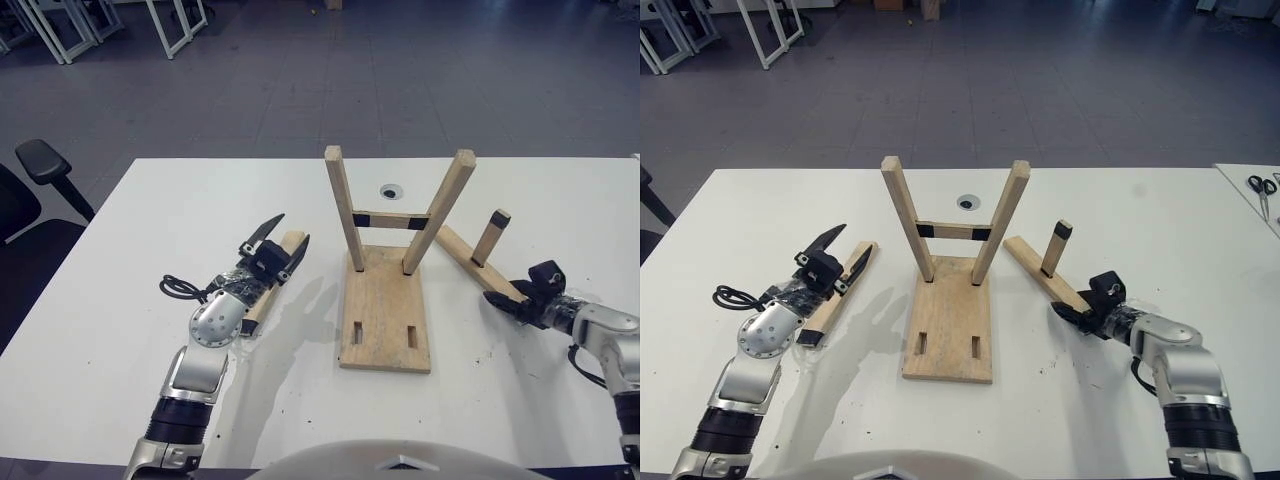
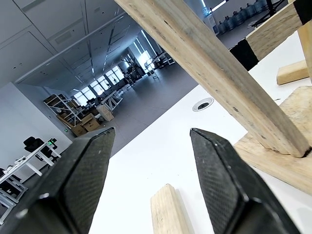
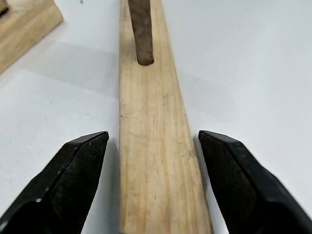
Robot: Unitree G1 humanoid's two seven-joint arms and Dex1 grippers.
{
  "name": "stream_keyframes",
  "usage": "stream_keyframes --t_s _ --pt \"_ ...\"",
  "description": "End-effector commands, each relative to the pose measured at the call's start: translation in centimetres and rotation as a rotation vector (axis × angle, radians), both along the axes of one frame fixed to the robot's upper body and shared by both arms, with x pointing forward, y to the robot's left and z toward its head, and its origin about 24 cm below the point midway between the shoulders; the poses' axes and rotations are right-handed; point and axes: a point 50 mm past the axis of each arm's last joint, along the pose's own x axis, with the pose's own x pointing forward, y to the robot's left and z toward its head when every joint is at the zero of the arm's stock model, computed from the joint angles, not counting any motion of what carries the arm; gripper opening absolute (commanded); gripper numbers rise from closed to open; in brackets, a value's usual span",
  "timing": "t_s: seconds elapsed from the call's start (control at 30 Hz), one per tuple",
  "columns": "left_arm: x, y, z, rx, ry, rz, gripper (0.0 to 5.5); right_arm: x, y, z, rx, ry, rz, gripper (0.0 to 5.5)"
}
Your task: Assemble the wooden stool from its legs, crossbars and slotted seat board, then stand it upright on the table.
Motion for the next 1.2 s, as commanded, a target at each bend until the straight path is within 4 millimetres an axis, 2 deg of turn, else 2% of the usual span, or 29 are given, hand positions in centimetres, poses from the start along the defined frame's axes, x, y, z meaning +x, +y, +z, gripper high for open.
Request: stream_keyframes --t_s 0.03,0.13,0.2,0.27,0.37,0.43,0.5,0.57,0.63,0.7,0.8,0.9,1.0,1.2 --pt "0.2 0.1 0.2 0.022 -0.004 -0.014 2.82 0.4 0.3 -0.9 -0.095 -0.031 -0.034 3.42" --pt "0.2 0.1 0.2 0.02 -0.005 -0.008 2.82 0.2 1.0 -1.7 -0.178 -0.069 -0.038 2.84" --pt "0.3 0.3 0.4 0.017 -0.016 0.003 2.82 -0.3 2.0 -2.0 -0.144 -0.099 -0.053 2.44" --pt "0.4 0.6 0.8 0.005 -0.035 0.022 2.82 0.0 2.3 -1.5 -0.094 -0.153 -0.09 2.09" --pt "1.0 1.3 2.0 -0.05 -0.079 0.059 2.82 1.5 1.8 0.7 -0.013 -0.273 -0.161 2.03" --pt "1.6 2.4 3.4 -0.179 -0.094 0.126 2.82 2.6 1.5 3.0 0.065 -0.376 -0.206 2.02" --pt "2.1 3.7 5.5 -0.432 -0.067 0.163 2.82 3.6 1.6 6.1 0.197 -0.464 -0.208 2.02" --pt "2.6 4.1 7.6 -0.713 -0.022 0.132 2.82 3.7 2.0 8.8 0.322 -0.524 -0.147 2.02" --pt "2.8 3.4 10.0 -0.954 0.02 0.014 2.82 3.6 2.4 11.7 0.452 -0.586 -0.079 2.02" --pt "2.4 1.8 12.2 -1.113 0.074 -0.154 2.82 3.4 3.0 14.6 0.569 -0.643 -0.008 2.02" --pt "1.5 -0.9 14.3 -1.179 0.182 -0.347 3.31 3.0 3.8 17.8 0.703 -0.699 0.069 2.02" --pt "0.4 -2.9 15.3 -1.184 0.308 -0.5 3.71 1.9 5.9 20.7 0.849 -0.715 0.22 2.02" --pt "0.1 -3.7 15.3 -1.181 0.391 -0.536 4.09 1.1 8.1 21.4 0.88 -0.66 0.352 2.02" --pt "-1.3 -5.5 15.6 -1.221 0.551 -0.744 4.09 0.2 11.1 20.3 0.965 -0.507 0.553 2.02"
